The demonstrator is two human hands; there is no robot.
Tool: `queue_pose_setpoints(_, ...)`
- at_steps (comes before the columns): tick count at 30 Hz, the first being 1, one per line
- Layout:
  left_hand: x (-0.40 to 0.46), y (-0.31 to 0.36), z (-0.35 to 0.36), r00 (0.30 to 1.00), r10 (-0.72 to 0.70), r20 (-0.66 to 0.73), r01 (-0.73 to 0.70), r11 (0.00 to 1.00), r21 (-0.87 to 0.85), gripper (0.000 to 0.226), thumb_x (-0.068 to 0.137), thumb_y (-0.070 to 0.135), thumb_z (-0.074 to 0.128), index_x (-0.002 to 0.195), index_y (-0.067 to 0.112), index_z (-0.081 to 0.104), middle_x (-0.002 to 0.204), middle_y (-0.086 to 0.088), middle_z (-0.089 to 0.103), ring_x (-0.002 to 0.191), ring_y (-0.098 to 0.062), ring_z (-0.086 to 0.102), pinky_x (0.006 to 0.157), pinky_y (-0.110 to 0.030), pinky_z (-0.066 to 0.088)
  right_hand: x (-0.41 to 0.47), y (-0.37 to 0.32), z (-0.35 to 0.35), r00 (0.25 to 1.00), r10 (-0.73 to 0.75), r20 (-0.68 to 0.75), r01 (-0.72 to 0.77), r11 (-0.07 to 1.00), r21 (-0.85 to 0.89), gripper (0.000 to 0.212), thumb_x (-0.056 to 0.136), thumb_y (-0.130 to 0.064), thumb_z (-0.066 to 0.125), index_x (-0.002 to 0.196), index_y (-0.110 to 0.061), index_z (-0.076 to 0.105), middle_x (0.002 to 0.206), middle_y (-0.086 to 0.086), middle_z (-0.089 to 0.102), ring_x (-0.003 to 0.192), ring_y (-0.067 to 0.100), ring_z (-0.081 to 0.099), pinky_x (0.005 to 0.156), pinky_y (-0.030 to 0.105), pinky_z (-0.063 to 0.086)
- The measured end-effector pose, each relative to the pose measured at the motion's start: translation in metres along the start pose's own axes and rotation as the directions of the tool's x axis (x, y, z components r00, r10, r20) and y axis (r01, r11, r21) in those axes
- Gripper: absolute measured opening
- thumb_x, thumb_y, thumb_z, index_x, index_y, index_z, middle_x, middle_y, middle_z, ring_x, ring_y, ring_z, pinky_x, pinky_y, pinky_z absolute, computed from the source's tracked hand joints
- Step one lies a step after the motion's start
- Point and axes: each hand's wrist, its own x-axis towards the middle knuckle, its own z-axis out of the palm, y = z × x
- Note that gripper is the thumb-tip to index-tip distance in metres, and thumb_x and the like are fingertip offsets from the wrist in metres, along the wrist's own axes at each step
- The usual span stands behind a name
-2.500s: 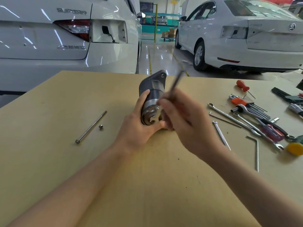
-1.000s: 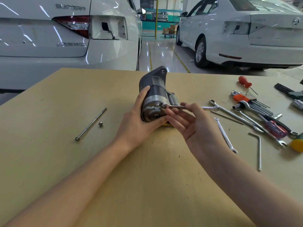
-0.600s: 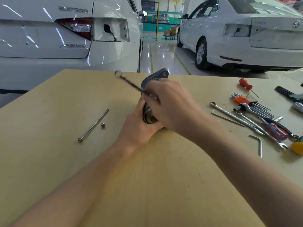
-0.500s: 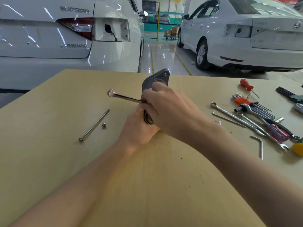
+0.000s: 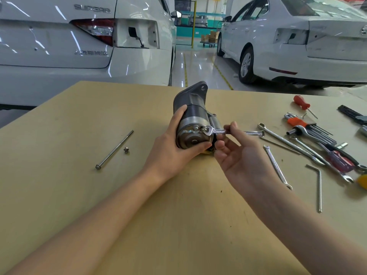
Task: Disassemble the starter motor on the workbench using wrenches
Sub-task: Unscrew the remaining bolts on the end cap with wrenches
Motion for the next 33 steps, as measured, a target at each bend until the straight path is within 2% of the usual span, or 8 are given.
queue_pose_setpoints(6,0.0006,-0.0012,0.0001,0.999,0.028,-0.019,-0.028,0.999,0.019,0.095,0.065,0.046,0.085,0.143,0.045,0.031,0.1,0.035,0.055,0.09,0.022,0.056,0.074,0.003,0.037,-0.0011,0.0034,-0.0007,1.0,0.004,0.023,-0.005,1.0,0.011,0.017,0.095,-0.02,0.053,0.085,-0.007,0.057,0.06,0.007,0.063,0.047,0.011,0.056,0.042,0.018,0.045)
queue_pose_setpoints(8,0.0004,-0.001,-0.0001,0.999,0.029,-0.015,-0.028,0.999,0.014,0.094,0.065,0.047,0.084,0.144,0.044,0.032,0.101,0.034,0.056,0.091,0.021,0.056,0.075,0.003,0.038,-0.0016,0.0038,-0.0005,0.999,0.003,0.037,-0.004,1.0,0.023,0.016,0.095,-0.019,0.052,0.086,-0.007,0.057,0.067,0.01,0.065,0.051,0.013,0.059,0.045,0.019,0.047)
queue_pose_setpoints(10,-0.0004,0.001,-0.0006,1.0,0.029,-0.009,-0.029,1.0,0.006,0.095,0.062,0.053,0.08,0.144,0.043,0.032,0.101,0.033,0.056,0.091,0.021,0.057,0.075,0.003,0.038,-0.0024,0.0038,-0.0004,0.999,0.002,0.038,-0.003,0.999,0.043,0.015,0.095,-0.017,0.053,0.086,-0.006,0.058,0.074,0.014,0.065,0.054,0.015,0.062,0.048,0.02,0.05)
queue_pose_setpoints(15,-0.0018,0.0057,-0.0022,1.0,0.028,0.001,-0.028,0.999,-0.016,0.104,0.051,0.072,0.067,0.144,0.043,0.032,0.1,0.034,0.055,0.09,0.023,0.055,0.075,0.002,0.038,-0.005,0.0059,0.0006,0.999,0.031,0.011,-0.032,0.993,0.118,0.02,0.095,-0.01,0.05,0.078,-0.004,0.059,0.066,0.014,0.063,0.054,0.018,0.064,0.05,0.021,0.053)
queue_pose_setpoints(24,-0.0013,0.0039,-0.0015,0.999,0.032,0.003,-0.032,0.999,-0.004,0.099,0.057,0.059,0.072,0.145,0.041,0.031,0.1,0.033,0.056,0.089,0.021,0.057,0.076,0.001,0.039,-0.004,0.0042,-0.0001,1.0,-0.008,0.001,0.007,0.993,0.116,0.024,0.095,-0.013,0.052,0.074,-0.004,0.06,0.063,0.013,0.062,0.053,0.019,0.063,0.05,0.022,0.053)
queue_pose_setpoints(33,-0.0019,0.0052,-0.0024,1.0,0.03,0.001,-0.03,0.999,-0.015,0.102,0.054,0.066,0.069,0.145,0.041,0.031,0.104,0.026,0.057,0.091,0.022,0.056,0.077,0.0,0.04,-0.0071,0.0039,0.0026,0.999,0.043,0.002,-0.043,0.978,0.204,0.018,0.094,-0.006,0.052,0.078,-0.002,0.059,0.068,0.018,0.067,0.061,0.024,0.07,0.053,0.024,0.056)
